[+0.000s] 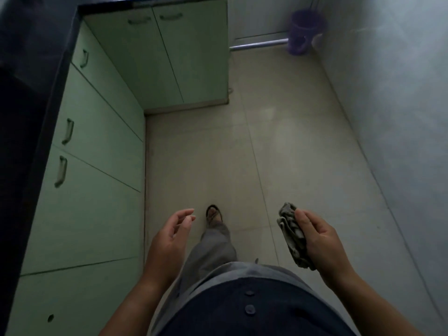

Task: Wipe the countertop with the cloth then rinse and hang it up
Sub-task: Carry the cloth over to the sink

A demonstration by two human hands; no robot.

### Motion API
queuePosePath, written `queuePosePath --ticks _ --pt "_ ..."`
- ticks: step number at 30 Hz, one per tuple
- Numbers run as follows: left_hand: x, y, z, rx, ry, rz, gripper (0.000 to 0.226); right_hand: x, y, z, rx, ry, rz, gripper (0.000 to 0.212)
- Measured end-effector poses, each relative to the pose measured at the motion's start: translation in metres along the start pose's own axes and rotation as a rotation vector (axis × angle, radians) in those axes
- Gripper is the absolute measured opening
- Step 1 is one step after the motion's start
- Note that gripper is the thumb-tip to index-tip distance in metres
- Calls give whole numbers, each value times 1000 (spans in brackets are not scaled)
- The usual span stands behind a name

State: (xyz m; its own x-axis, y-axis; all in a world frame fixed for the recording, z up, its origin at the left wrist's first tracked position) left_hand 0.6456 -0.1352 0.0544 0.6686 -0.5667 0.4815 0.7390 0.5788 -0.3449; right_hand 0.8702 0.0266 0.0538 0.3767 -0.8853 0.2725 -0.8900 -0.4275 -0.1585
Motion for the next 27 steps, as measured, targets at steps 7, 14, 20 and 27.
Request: queuePosePath --ticks 7,14,20,27 --pt "-159 -6 93 4 60 -13 19 -172 49 -58 -15 -56 46 22" --pt "-285 -33 193 48 116 21 27 -308 93 -125 -27 -72 84 20" --pt "-370 -32 233 13 79 -3 22 -403 119 -141 -7 -26 35 17" --pt "-513 -28 314 31 58 74 24 -584 156 -199 -27 -90 -31 18"
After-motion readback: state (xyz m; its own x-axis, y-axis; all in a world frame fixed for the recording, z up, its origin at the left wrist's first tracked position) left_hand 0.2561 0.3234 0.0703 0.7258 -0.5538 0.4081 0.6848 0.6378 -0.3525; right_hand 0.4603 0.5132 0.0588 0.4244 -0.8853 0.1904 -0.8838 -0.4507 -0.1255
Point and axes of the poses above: each hand's wrist, its own x-axis away from the middle knuckle, its own y-axis out of the palm, z = x × y, the point moved 3 cm from there along -x, towards the middle knuckle, and after that the axes turned 8 degrees about -y, right-handed, at the moved point
